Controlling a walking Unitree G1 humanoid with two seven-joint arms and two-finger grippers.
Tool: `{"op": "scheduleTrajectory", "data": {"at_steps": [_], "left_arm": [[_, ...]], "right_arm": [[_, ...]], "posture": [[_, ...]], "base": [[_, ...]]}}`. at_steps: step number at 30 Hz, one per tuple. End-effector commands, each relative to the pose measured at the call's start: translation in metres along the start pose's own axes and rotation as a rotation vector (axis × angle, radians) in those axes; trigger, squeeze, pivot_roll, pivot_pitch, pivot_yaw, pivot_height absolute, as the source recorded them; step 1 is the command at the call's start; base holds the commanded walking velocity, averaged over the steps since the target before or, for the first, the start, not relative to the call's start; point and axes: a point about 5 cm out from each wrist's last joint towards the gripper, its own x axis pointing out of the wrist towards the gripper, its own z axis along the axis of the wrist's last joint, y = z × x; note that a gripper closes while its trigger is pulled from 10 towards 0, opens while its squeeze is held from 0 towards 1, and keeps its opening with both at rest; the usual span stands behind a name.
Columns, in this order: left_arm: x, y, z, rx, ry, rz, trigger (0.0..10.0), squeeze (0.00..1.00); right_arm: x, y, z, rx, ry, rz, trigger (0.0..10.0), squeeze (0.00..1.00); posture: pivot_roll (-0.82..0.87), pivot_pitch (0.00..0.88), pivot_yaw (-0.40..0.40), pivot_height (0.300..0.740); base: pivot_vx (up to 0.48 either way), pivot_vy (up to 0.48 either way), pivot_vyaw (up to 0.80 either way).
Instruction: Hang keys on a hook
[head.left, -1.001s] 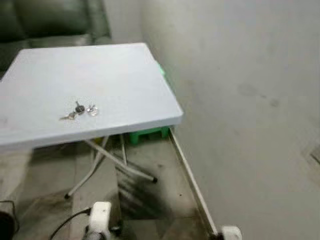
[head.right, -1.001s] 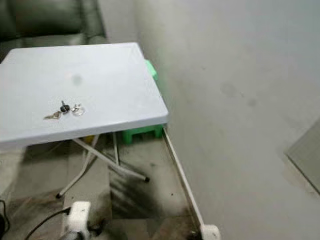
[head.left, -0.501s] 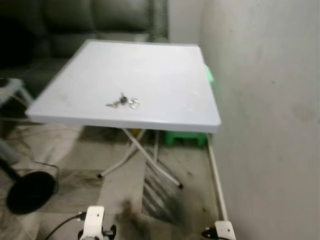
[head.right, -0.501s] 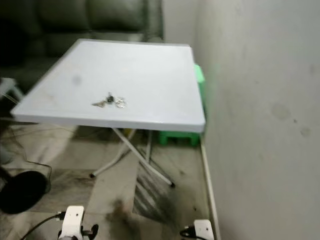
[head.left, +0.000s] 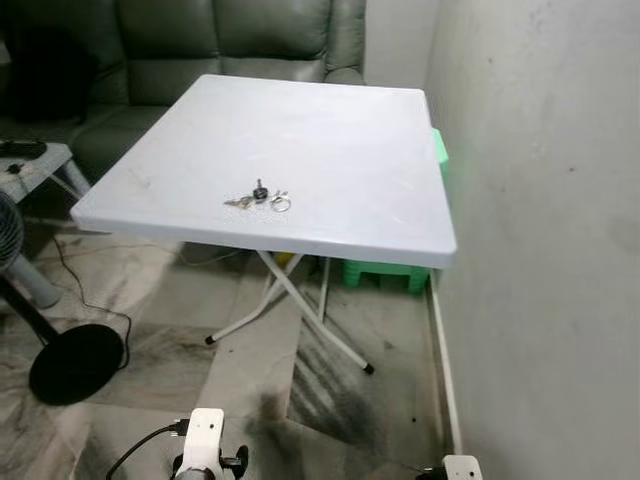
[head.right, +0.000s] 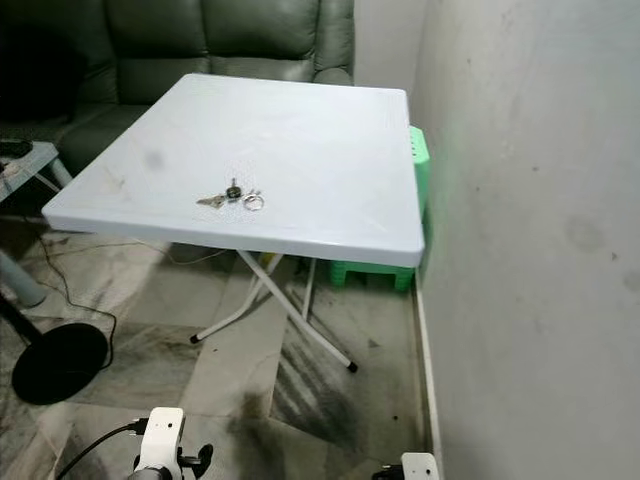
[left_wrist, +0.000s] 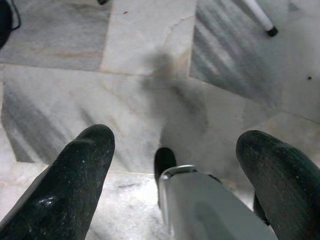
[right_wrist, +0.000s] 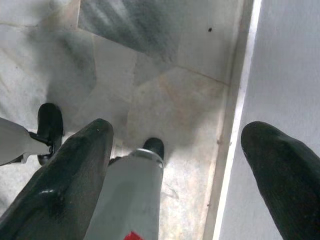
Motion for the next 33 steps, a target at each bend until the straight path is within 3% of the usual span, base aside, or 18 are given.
{"op": "scheduleTrajectory", "data": {"at_steps": [1, 33], "left_arm": [[0.0001, 0.0043, 0.0029, 0.013, -0.009, 0.004, 10.0, 0.0], [-0.0002, 0.0039, 0.002, -0.016, -0.013, 0.011, 10.0, 0.0]], "right_arm": [[0.0008, 0.0039, 0.002, 0.002, -0.007, 0.006, 10.0, 0.0], [0.0007, 0.0031, 0.0018, 0.01, -0.007, 0.009, 10.0, 0.0]], "posture": [[-0.03, 0.0, -0.007, 0.74], [-0.02, 0.0, -0.014, 0.74]], "base": [[0.0, 0.469, 0.0], [0.0, 0.479, 0.0]]}}
